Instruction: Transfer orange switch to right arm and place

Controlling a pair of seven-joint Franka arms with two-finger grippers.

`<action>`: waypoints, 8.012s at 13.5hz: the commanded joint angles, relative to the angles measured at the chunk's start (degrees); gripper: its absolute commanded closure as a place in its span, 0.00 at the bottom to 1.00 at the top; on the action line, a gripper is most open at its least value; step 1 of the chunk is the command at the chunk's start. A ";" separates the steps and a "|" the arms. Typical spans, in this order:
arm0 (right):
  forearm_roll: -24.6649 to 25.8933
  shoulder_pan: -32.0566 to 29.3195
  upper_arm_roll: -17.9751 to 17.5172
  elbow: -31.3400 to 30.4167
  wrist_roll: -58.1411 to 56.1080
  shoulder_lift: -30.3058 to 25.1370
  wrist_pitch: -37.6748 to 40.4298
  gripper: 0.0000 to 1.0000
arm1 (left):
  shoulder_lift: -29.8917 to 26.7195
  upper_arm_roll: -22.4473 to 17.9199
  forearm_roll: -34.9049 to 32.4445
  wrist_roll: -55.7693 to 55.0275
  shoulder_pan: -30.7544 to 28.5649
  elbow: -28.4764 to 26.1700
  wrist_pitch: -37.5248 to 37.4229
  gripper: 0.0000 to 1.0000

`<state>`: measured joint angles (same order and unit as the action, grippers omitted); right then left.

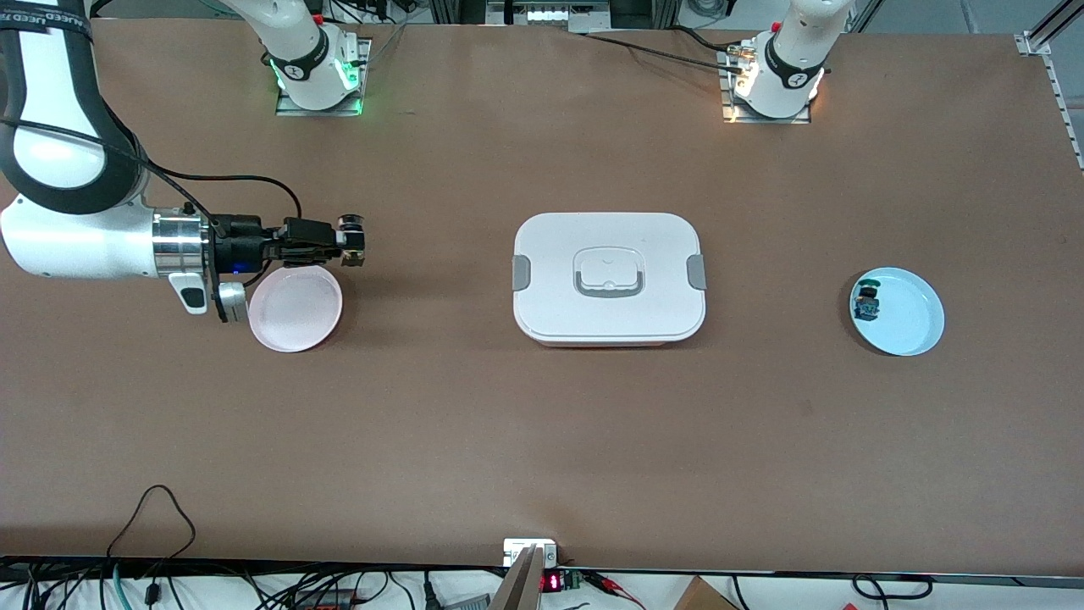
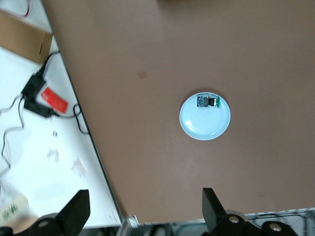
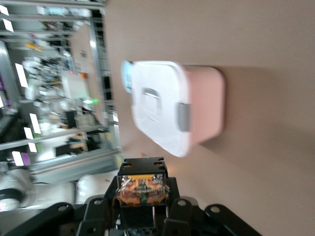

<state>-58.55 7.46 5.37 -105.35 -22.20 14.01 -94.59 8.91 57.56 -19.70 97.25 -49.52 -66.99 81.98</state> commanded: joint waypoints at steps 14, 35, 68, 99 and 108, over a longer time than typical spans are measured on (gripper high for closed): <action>53.86 -0.43 0.08 -1.44 10.42 -0.92 -9.47 1.00 | -5.48 -46.22 13.90 -60.42 38.44 -28.53 6.06 0.00; 58.21 0.72 -0.36 -6.80 14.44 0.58 -16.15 1.00 | -9.79 -49.57 19.61 -100.59 38.45 -23.27 7.31 0.00; 58.02 3.35 -0.27 -17.07 -64.63 7.52 -43.91 1.00 | -9.52 -55.63 17.94 -100.06 49.17 -20.02 1.43 0.00; 57.49 3.35 0.61 -1.45 -4.40 -2.40 -13.45 0.00 | -8.29 -55.19 17.59 -100.85 49.17 -18.79 1.69 0.00; 58.55 3.80 0.26 6.81 20.98 -6.18 3.80 0.00 | -8.29 -55.28 17.68 -100.85 49.08 -18.79 1.60 0.00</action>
<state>-0.32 11.09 5.84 -101.23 -3.27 8.68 -93.30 -0.11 2.54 -1.86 -3.26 -0.83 -87.38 84.00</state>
